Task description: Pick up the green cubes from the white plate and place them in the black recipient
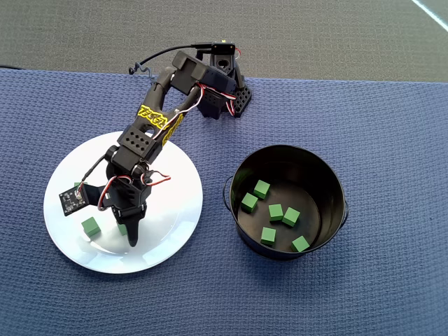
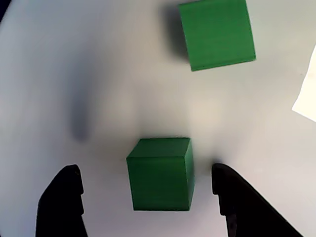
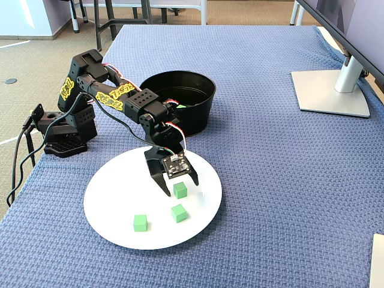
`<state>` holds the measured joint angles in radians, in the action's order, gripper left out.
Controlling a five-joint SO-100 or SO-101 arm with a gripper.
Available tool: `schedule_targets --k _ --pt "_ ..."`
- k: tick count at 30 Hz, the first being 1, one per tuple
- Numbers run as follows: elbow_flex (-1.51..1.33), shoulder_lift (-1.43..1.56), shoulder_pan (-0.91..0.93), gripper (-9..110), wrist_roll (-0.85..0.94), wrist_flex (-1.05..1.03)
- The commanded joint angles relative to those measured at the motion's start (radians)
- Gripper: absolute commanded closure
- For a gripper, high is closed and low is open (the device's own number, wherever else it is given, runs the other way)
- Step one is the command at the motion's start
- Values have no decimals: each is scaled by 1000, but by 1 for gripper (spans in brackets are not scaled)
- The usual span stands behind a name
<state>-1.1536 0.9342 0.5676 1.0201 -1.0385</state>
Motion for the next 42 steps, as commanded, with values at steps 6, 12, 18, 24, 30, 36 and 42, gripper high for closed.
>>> schedule_targets --k 6,12,18,24,30,36,42 --pt "74 12 -25 102 -32 5" --pt "66 35 -8 102 -37 5" --pt "20 198 18 102 -213 -63" --pt "-183 543 21 102 -380 -149" --pt "-299 805 -112 102 -494 -249" --pt "-239 848 -426 102 -609 -377" --pt "-60 684 -703 102 -738 -423"
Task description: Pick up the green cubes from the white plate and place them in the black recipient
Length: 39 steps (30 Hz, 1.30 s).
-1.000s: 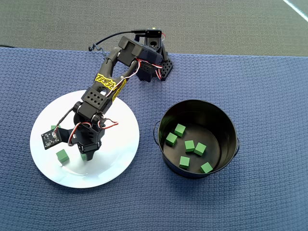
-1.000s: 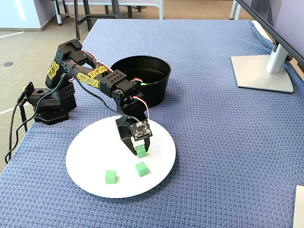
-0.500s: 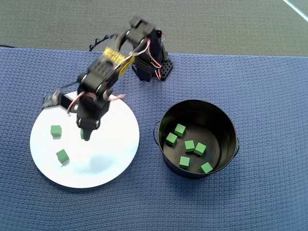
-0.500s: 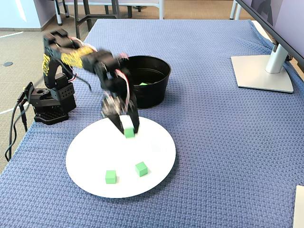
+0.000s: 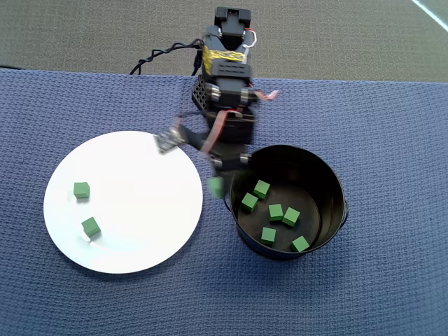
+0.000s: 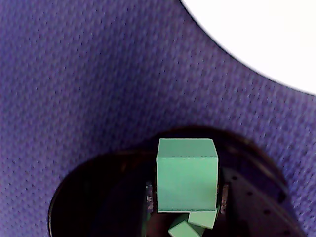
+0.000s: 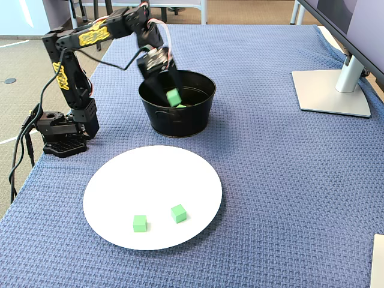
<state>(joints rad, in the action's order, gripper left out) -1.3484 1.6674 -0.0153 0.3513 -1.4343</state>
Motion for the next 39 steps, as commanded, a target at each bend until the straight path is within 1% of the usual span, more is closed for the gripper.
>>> schedule_targets --k 1,5,11,12,13,14,18,21,23,27,31,34,37,39 --pt "170 -84 -160 102 -91 -35" --pt "278 -225 -273 102 -153 -55" --pt "307 -313 -362 101 -183 -55" --pt "311 -313 -370 88 -156 -75" --pt "308 -302 -374 71 -132 -87" --pt "304 -285 -368 65 -118 -94" --pt "314 -218 -301 60 -84 -97" --pt "385 -209 -229 60 -41 -146" --pt "454 -221 -149 62 6 -183" --pt "589 -299 69 64 181 -224" --pt "607 -377 284 66 434 -170" --pt "607 -453 425 66 586 -97" --pt "597 -534 531 68 707 -20" --pt "601 -584 581 68 753 31"
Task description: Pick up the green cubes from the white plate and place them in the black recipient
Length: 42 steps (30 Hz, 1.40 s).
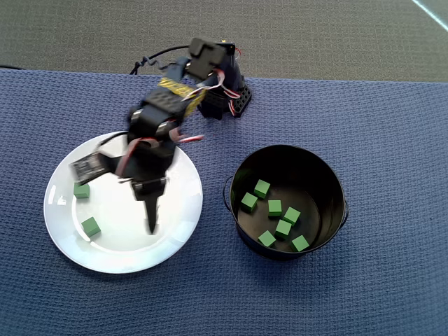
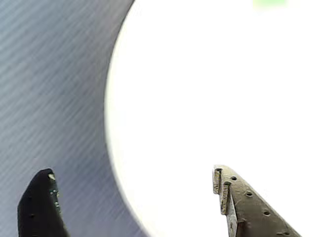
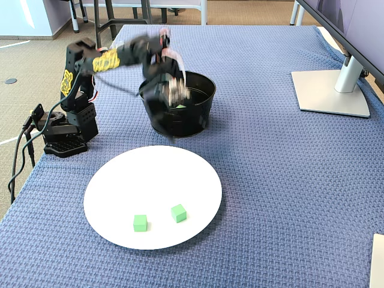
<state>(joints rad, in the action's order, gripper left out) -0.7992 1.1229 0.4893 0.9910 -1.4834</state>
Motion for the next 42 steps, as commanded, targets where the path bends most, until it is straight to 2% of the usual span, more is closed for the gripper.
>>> schedule_targets --k 1,6,19,42 --pt "69 -69 98 68 137 91" --pt "107 -196 181 69 245 213" --pt "146 -365 239 72 374 305" --pt "55 -417 249 76 382 417"
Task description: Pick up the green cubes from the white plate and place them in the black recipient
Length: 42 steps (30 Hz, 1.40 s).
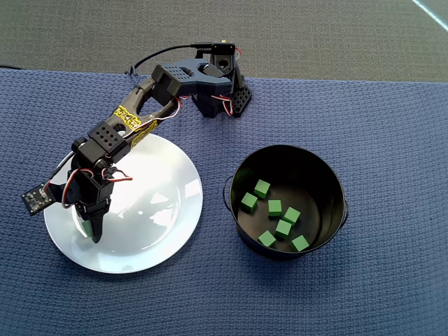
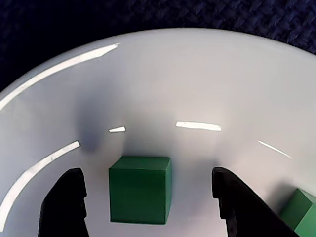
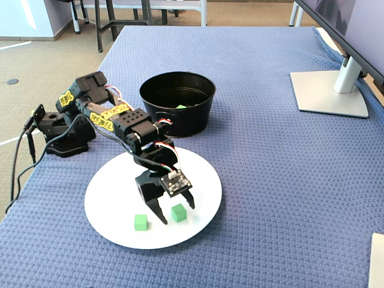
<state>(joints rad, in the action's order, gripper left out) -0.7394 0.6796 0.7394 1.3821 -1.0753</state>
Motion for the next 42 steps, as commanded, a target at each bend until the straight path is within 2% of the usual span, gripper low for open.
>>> schedule_targets --k 1,5,6,7,14,18,26,34,37,42 --pt "-11 26 -3 76 -11 11" --pt "-21 34 -8 85 -23 21" --pt "-21 35 -8 89 -25 21" --pt "-23 37 -9 102 -31 28" --pt "-28 77 -5 102 -75 58" --pt "-46 238 -23 102 -259 55" --pt "-250 723 -146 102 -534 -196" --pt "-603 1120 -491 102 -713 -259" --pt "-653 1164 -676 102 -788 -293" --pt "-769 1126 -950 102 -902 -212"
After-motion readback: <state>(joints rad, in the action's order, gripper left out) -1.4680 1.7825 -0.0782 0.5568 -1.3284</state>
